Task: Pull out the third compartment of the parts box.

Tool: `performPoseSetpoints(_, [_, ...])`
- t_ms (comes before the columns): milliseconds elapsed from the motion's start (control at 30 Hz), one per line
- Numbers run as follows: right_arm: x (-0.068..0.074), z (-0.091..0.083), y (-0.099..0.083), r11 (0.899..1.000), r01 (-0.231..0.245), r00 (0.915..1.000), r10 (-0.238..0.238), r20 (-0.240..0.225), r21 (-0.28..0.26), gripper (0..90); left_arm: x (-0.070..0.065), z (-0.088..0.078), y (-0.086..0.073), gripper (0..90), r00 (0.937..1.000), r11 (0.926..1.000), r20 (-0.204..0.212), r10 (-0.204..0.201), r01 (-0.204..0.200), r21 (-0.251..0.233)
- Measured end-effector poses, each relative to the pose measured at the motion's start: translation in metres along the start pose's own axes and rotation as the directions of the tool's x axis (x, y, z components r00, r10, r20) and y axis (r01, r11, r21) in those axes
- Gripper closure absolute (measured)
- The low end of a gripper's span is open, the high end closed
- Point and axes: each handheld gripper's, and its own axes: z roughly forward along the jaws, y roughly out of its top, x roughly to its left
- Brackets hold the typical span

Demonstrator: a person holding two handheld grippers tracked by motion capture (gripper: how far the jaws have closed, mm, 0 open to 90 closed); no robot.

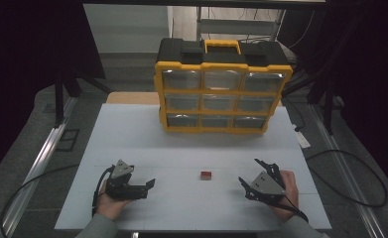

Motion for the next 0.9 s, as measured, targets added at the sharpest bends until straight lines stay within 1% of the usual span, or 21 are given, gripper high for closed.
performPoseSetpoints(267, [0.001,0.001,0.0,1.0,0.029,0.9995,-0.029,0.014,0.006,20.2,0.0,0.0,0.0,6.4,1.0,1.0,0.0,0.0,0.0,0.001])
performPoseSetpoints(300, [0.0,0.001,0.0,0.999,0.04,0.999,-0.04,0.019,0.007,20.0,0.0,0.0,0.0,6.4,1.0,1.0,0.0,0.001,-0.001,0.0])
performPoseSetpoints(500, [0.001,0.002,0.003,0.998,0.069,0.9971,-0.069,0.032,0.005,20.0,0.0,0.0,0.0,6.4,1.0,1.0,-0.001,0.0,0.0,0.0])
performPoseSetpoints(633, [0.002,0.003,0.007,0.994,0.112,0.9927,-0.112,0.044,0.006,20.0,0.0,0.0,0.0,6.4,1.0,1.0,-0.001,0.001,-0.001,0.0])
performPoseSetpoints(733, [0.002,0.003,0.013,0.994,0.112,0.9928,-0.111,0.044,-0.008,20.0,0.0,0.0,0.0,6.4,1.0,1.0,0.0,0.001,-0.001,0.0])
performPoseSetpoints(800, [0.004,0.003,0.019,0.99,0.136,0.9895,-0.135,0.052,-0.021,20.0,0.0,0.0,0.0,6.4,1.0,1.0,0.002,0.0,0.0,0.001])
performPoseSetpoints(867, [0.004,0.003,0.021,0.99,0.141,0.9889,-0.139,0.052,-0.025,20.0,0.0,0.0,0.0,6.4,1.0,1.0,0.001,0.001,-0.001,0.0])
performPoseSetpoints(900, [0.005,0.004,0.023,0.988,0.151,0.9874,-0.149,0.053,-0.024,20.0,0.0,-0.001,0.0,6.4,1.0,1.0,0.002,0.002,-0.002,-0.002])
